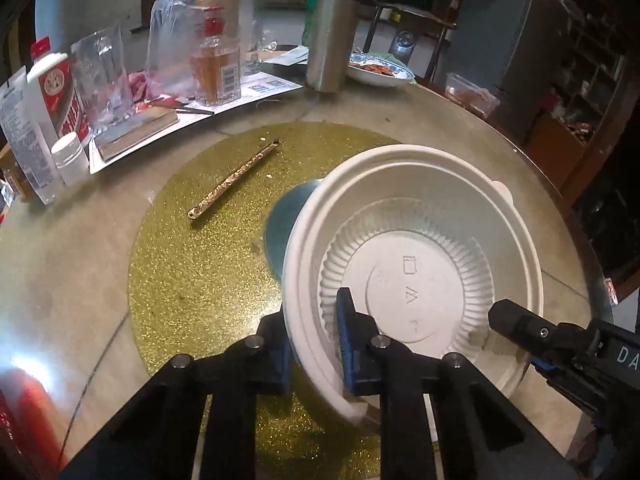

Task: Organize plates and bowls
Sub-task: 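Grasp the rim of the remaining beige bowl with both tools, then lift and carry the beige bowl with both tools over the red plate stack, then lower the beige bowl with both tools into the stacked bowls, then open both tools to release the beige bowl on the stack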

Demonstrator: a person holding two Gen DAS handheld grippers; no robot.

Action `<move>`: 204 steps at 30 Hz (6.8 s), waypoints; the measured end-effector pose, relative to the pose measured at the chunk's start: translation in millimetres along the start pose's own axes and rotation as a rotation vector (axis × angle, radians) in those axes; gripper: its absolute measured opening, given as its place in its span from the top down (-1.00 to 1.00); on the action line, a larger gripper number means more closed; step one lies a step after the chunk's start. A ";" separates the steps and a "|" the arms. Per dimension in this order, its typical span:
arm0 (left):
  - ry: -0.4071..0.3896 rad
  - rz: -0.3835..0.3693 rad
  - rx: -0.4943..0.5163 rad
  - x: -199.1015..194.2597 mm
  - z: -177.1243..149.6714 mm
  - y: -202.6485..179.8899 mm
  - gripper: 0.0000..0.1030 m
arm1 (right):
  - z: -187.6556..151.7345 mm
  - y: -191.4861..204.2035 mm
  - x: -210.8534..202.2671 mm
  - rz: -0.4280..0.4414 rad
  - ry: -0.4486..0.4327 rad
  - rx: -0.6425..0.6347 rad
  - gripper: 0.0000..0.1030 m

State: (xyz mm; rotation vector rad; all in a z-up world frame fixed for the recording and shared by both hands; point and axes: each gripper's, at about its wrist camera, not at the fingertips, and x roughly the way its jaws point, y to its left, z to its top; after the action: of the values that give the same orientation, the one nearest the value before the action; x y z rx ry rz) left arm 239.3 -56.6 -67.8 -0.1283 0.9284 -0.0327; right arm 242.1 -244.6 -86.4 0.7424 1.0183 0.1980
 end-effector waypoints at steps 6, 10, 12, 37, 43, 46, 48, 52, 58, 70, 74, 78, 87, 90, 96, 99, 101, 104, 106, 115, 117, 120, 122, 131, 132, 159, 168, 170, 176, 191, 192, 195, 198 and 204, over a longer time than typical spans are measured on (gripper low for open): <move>-0.004 0.002 0.012 -2.3 -1.6 -0.8 0.67 | -1.4 -1.4 0.8 0.017 0.005 0.001 0.79; -0.004 0.004 0.010 -3.0 -1.7 0.3 0.68 | -2.8 0.4 0.4 0.009 0.012 -0.018 0.79; -0.006 0.006 0.015 -3.8 -2.2 -0.6 0.68 | -2.9 -0.1 0.7 0.012 0.017 -0.019 0.79; -0.102 0.039 0.068 -29.9 -0.6 -14.5 0.67 | -4.2 8.9 -24.1 0.026 -0.046 -0.070 0.81; -0.098 0.081 0.077 -38.7 -1.6 -16.4 0.66 | -5.5 9.3 -31.1 0.049 -0.043 -0.074 0.81; -0.106 0.114 0.080 -49.5 -3.7 -13.3 0.66 | -9.6 14.0 -33.2 0.065 -0.034 -0.090 0.81; -0.108 0.131 0.071 -58.3 -6.1 -8.9 0.66 | -13.2 17.4 -35.3 0.085 -0.024 -0.104 0.81; -0.121 0.175 0.048 -74.8 -17.0 2.1 0.65 | -22.7 30.0 -35.0 0.118 0.002 -0.145 0.81; -0.110 0.222 -0.008 -91.8 -37.8 27.9 0.61 | -42.9 49.4 -27.8 0.140 0.057 -0.223 0.81; -0.152 0.237 -0.068 -141.5 -69.8 73.7 0.62 | -100.7 100.8 -38.5 0.137 0.079 -0.378 0.81; -0.162 0.205 -0.084 -152.1 -78.5 85.1 0.61 | -113.1 110.3 -47.5 0.123 0.070 -0.397 0.81; -0.180 0.177 -0.104 -165.4 -84.9 97.6 0.61 | -128.4 124.8 -58.0 0.104 0.054 -0.430 0.81; -0.215 0.132 -0.146 -192.3 -100.6 127.8 0.61 | -158.9 152.3 -69.3 0.098 0.034 -0.481 0.81; -0.227 0.128 -0.165 -201.3 -106.8 139.2 0.61 | -169.3 162.5 -69.7 0.107 0.041 -0.500 0.81; -0.259 0.138 -0.203 -224.1 -117.7 164.1 0.61 | -189.4 185.0 -67.2 0.143 0.060 -0.547 0.81; -0.271 0.154 -0.222 -231.3 -120.6 175.3 0.61 | -199.3 198.3 -65.8 0.165 0.071 -0.571 0.81; -0.273 0.166 -0.236 -235.3 -122.2 183.5 0.61 | -204.8 205.2 -65.2 0.175 0.077 -0.584 0.81; -0.276 0.188 -0.258 -240.6 -124.6 195.6 0.62 | -213.8 215.2 -61.4 0.191 0.093 -0.604 0.81; -0.277 0.202 -0.271 -242.6 -126.8 203.0 0.62 | -220.1 222.2 -57.0 0.202 0.108 -0.614 0.81; -0.269 0.264 -0.337 -248.7 -136.6 237.9 0.61 | -248.4 253.8 -36.2 0.232 0.174 -0.675 0.81; -0.265 0.271 -0.342 -249.8 -138.9 241.2 0.62 | -253.7 258.1 -31.8 0.234 0.184 -0.682 0.81; -0.259 0.276 -0.350 -250.3 -142.2 247.4 0.62 | -258.7 263.2 -27.3 0.234 0.197 -0.691 0.81; -0.255 0.279 -0.352 -249.9 -143.1 249.1 0.61 | -260.5 265.8 -24.9 0.232 0.205 -0.693 0.81; -0.230 0.290 -0.366 -245.1 -146.6 258.4 0.61 | -267.8 270.5 -10.6 0.223 0.242 -0.691 0.81; -0.229 0.292 -0.367 -244.6 -146.7 258.9 0.61 | -267.7 271.0 -9.2 0.222 0.245 -0.691 0.81; -0.191 0.323 -0.372 -238.0 -145.7 266.3 0.62 | -273.9 273.8 9.5 0.208 0.287 -0.692 0.80; -0.179 0.337 -0.363 -237.0 -145.8 266.1 0.62 | -272.0 270.7 15.6 0.214 0.309 -0.675 0.80; -0.178 0.339 -0.360 -236.9 -146.1 265.6 0.62 | -271.7 270.2 17.1 0.215 0.313 -0.672 0.80; -0.172 0.349 -0.358 -236.5 -146.1 266.7 0.62 | -271.4 270.3 18.3 0.217 0.319 -0.670 0.80; -0.138 0.377 -0.351 -229.2 -142.3 276.8 0.62 | -268.5 266.8 32.0 0.220 0.386 -0.627 0.79; -0.137 0.380 -0.353 -228.4 -141.7 277.5 0.62 | -268.2 266.5 32.1 0.218 0.386 -0.625 0.79; -0.137 0.387 -0.364 -227.2 -140.7 280.5 0.61 | -269.1 268.5 31.3 0.204 0.382 -0.641 0.78; -0.141 0.402 -0.374 -227.6 -139.8 282.5 0.57 | -271.0 270.0 29.2 0.196 0.369 -0.657 0.71; -0.216 0.417 -0.391 -241.8 -142.4 280.5 -0.42 | -276.3 281.1 15.1 0.166 0.283 -0.746 -0.65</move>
State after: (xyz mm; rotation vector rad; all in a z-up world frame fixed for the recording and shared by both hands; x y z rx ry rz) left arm -27.2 228.1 5.6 -0.2919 0.7221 0.5418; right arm 72.3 101.0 -0.8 0.1125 1.0451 0.7957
